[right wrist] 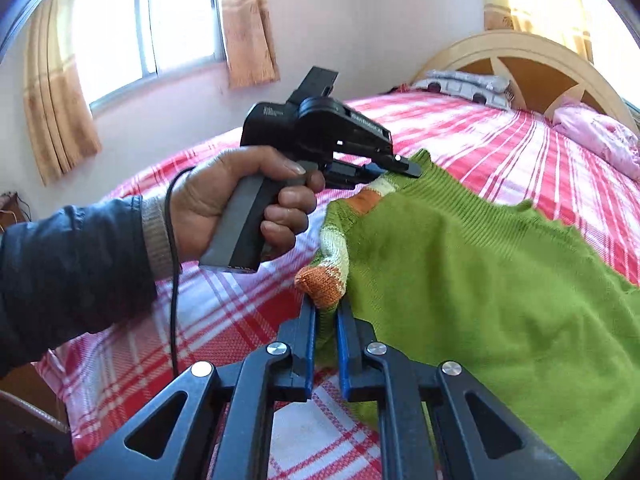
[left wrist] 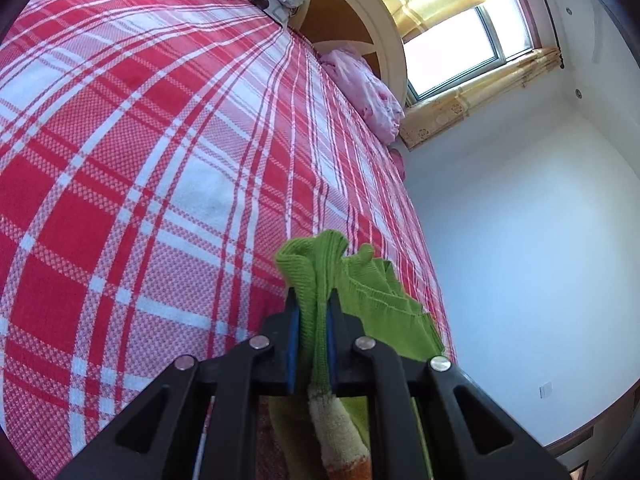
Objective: Fold small clothes
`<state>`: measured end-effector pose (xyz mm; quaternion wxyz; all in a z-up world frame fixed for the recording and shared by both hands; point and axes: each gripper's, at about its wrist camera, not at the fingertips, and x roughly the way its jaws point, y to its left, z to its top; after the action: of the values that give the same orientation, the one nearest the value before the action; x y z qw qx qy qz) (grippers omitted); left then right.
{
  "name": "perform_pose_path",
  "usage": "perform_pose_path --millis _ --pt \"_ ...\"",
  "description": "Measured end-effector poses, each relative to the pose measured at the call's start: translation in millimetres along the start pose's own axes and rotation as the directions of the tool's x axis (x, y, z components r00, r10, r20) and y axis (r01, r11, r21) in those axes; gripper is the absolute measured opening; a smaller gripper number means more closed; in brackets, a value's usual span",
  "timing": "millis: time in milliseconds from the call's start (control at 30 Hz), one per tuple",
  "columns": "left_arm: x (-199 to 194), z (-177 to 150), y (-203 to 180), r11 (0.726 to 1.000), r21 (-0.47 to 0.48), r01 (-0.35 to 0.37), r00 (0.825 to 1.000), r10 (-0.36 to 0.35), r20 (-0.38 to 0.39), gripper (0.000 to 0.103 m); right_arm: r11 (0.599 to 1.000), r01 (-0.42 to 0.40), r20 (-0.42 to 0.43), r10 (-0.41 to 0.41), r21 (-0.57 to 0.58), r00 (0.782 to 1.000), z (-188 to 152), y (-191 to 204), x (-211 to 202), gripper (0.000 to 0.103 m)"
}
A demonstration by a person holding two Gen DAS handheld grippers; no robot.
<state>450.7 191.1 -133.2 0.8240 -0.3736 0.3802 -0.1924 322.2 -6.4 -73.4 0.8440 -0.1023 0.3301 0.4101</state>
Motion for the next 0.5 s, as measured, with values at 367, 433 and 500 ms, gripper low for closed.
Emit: perform_pose_path --millis 367,433,500 --pt "15 6 -62 0.998 0.067 0.006 1.000 -0.008 0.024 0.011 0.993 0.027 0.122 -0.042 0.119 0.992 -3 -33 -53 0.008" --pt "20 6 -74 0.997 0.082 0.007 1.000 -0.009 0.025 0.011 0.989 0.035 0.131 -0.054 0.144 0.990 -8 -40 -58 0.007" --pt "27 6 -87 0.995 0.102 0.013 1.000 -0.015 0.020 0.011 0.984 0.047 0.139 -0.072 0.174 0.988 -15 -49 -66 0.007"
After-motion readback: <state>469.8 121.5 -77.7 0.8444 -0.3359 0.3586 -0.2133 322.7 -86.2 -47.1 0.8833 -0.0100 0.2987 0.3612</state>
